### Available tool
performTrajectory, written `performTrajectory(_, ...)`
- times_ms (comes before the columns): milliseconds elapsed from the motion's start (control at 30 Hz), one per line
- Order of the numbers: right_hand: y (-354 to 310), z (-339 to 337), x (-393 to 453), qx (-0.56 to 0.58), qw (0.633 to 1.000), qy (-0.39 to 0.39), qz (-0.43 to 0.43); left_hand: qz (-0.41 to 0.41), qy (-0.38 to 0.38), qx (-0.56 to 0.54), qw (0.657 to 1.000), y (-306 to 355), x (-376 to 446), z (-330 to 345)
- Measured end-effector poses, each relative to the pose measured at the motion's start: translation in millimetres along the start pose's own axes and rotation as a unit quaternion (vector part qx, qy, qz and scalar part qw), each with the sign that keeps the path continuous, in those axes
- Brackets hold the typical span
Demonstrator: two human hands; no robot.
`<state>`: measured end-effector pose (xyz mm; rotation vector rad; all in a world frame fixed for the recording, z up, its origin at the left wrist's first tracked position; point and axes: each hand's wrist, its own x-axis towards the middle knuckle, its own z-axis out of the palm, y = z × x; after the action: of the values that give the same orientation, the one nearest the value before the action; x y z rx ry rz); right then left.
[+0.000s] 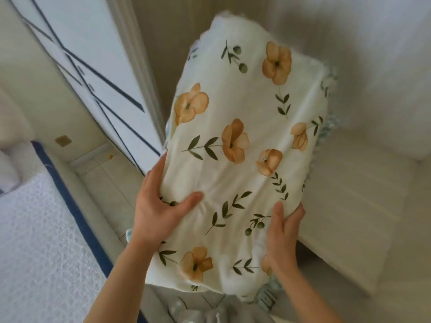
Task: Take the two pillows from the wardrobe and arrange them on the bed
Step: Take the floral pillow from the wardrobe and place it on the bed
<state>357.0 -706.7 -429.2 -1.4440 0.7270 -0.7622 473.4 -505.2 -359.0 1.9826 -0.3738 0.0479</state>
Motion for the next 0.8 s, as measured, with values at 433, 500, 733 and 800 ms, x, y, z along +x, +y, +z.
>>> performTrajectory(433, -8, 101, -66, 0.036, 0.962, -0.245, -0.118, 0.057, 0.249, 0.104, 0.961, -50, -68, -127)
performTrajectory(500, -11, 121, -76, 0.024, 0.948, -0.278, -0.153, 0.048, 0.297, 0.114, 0.947, -68, -84, -146)
performTrajectory(733, -25, 217, -91, -0.008, 0.9, -0.375, -0.221, -0.121, 0.365, 0.071, 0.92, -113, -104, -189)
performTrajectory(800, -24, 245, -95, -0.032, 0.886, -0.396, -0.241, -0.152, 0.383, 0.081, 0.908, -122, -101, -202)
